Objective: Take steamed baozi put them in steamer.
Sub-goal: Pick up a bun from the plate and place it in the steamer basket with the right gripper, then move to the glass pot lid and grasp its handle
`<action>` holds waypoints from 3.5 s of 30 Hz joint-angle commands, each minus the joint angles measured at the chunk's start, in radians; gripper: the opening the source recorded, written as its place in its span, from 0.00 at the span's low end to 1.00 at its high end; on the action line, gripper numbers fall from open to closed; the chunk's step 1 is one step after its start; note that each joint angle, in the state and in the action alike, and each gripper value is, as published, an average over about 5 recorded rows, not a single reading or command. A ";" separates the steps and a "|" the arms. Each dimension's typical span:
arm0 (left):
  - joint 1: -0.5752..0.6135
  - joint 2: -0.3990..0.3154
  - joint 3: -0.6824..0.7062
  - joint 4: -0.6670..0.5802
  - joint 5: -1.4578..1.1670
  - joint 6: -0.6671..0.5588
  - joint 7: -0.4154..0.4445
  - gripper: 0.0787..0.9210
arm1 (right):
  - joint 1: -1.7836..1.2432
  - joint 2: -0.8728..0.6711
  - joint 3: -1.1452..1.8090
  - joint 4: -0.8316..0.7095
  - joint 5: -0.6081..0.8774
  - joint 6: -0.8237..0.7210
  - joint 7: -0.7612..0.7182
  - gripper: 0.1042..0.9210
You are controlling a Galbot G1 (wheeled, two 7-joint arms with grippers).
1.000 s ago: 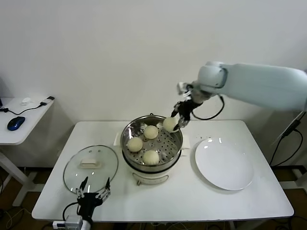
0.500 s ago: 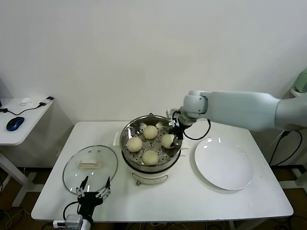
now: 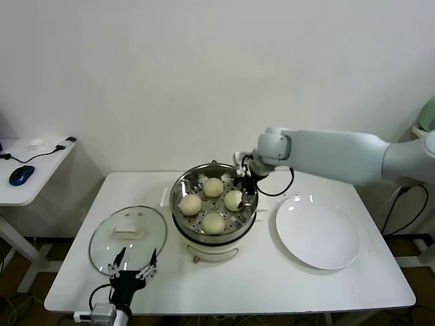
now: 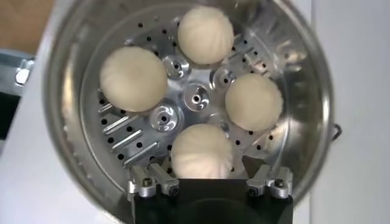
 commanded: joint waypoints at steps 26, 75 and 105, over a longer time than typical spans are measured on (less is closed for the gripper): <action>-0.051 0.012 -0.018 0.039 0.044 -0.115 0.044 0.88 | -1.772 -0.457 2.126 0.276 -0.167 0.254 0.757 0.88; -0.278 0.141 -0.052 0.568 1.373 -0.136 -0.358 0.88 | -2.184 0.150 2.199 0.332 -0.556 0.473 0.752 0.88; -0.476 0.129 0.001 0.741 1.372 -0.024 -0.286 0.52 | -2.202 0.162 2.210 0.309 -0.583 0.497 0.754 0.88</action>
